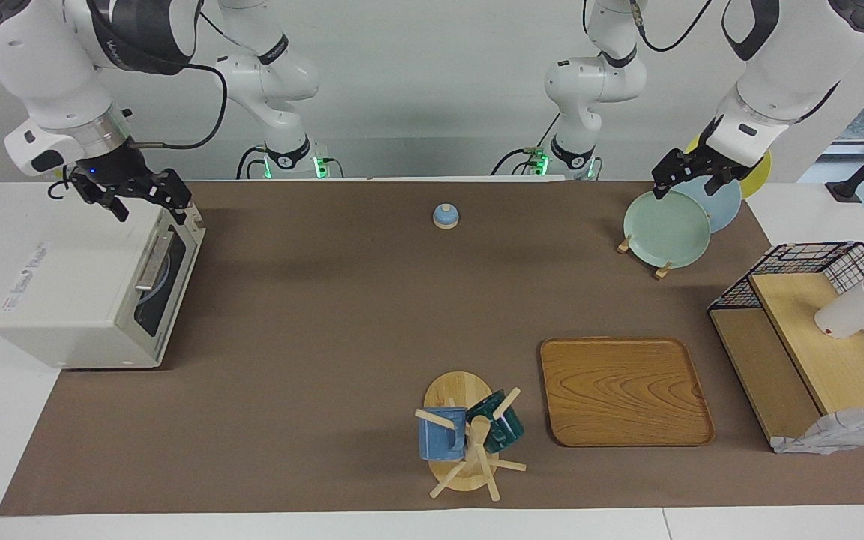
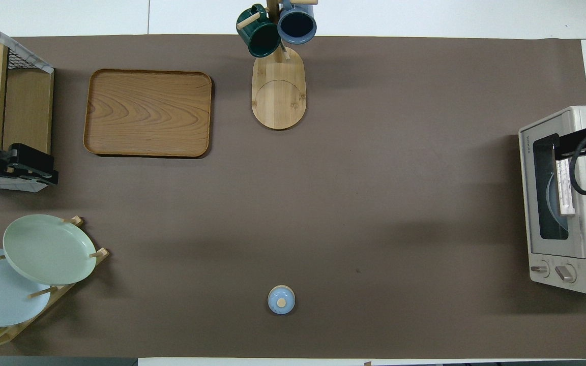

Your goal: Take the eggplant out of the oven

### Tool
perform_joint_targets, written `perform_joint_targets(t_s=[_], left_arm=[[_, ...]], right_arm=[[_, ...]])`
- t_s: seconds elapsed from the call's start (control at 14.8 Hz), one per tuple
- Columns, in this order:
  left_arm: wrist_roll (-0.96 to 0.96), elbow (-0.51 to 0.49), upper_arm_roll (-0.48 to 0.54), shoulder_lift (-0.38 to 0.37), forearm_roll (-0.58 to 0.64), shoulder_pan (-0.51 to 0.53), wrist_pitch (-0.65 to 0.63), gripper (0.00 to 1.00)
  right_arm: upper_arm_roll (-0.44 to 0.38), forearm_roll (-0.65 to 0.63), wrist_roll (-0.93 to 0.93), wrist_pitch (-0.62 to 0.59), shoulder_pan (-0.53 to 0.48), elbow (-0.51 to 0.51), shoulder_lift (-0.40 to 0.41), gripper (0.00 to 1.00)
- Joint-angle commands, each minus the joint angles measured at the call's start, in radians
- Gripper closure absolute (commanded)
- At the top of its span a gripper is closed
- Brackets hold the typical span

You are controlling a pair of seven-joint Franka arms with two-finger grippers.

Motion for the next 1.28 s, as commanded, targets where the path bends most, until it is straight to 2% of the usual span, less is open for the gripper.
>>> perform_joint_targets(t_s=[0.0,0.41,0.47,0.68,0.74,0.81,1.08,1.22], left_arm=[[-0.006,-0.022,0.002,-0.021,-0.007,0.005,0.005,0.00],[-0.006,-0.022,0.002,-0.021,-0.007,0.005,0.005,0.00],[-0.006,-0.022,0.002,-0.021,-0.007,0.005,0.005,0.00],[-0.006,-0.022,0.002,-0.021,-0.007,0.005,0.005,0.00],[-0.006,-0.022,0.002,-0.021,-0.007,0.005,0.005,0.00],[-0.006,-0.022,0.002,-0.021,-0.007,0.005,0.005,0.00],[-0.006,-0.022,0.002,-0.021,-0.007,0.005,0.005,0.00],[-0.006,-0.022,0.002,-0.022,-0.007,0.005,0.005,0.00]], right_arm=[[0.012,0.007,0.004,0.005,-0.012,0.010,0.004,0.00],[0.012,0.004,-0.017,0.005,-0.013,-0.008,-0.004,0.00],[0.012,0.006,-0.077,0.022,-0.018,-0.014,-0.005,0.05],[0.009,0.006,-0.096,0.065,-0.024,-0.053,-0.014,0.73],[0.006,0.006,-0.103,0.077,-0.038,-0.066,-0.016,0.92],[0.006,0.006,-0.110,0.082,-0.047,-0.083,-0.021,1.00],[0.004,0.001,-0.105,0.154,-0.046,-0.186,-0.053,1.00],[0.004,-0.048,-0.094,0.175,-0.044,-0.234,-0.068,1.00]])
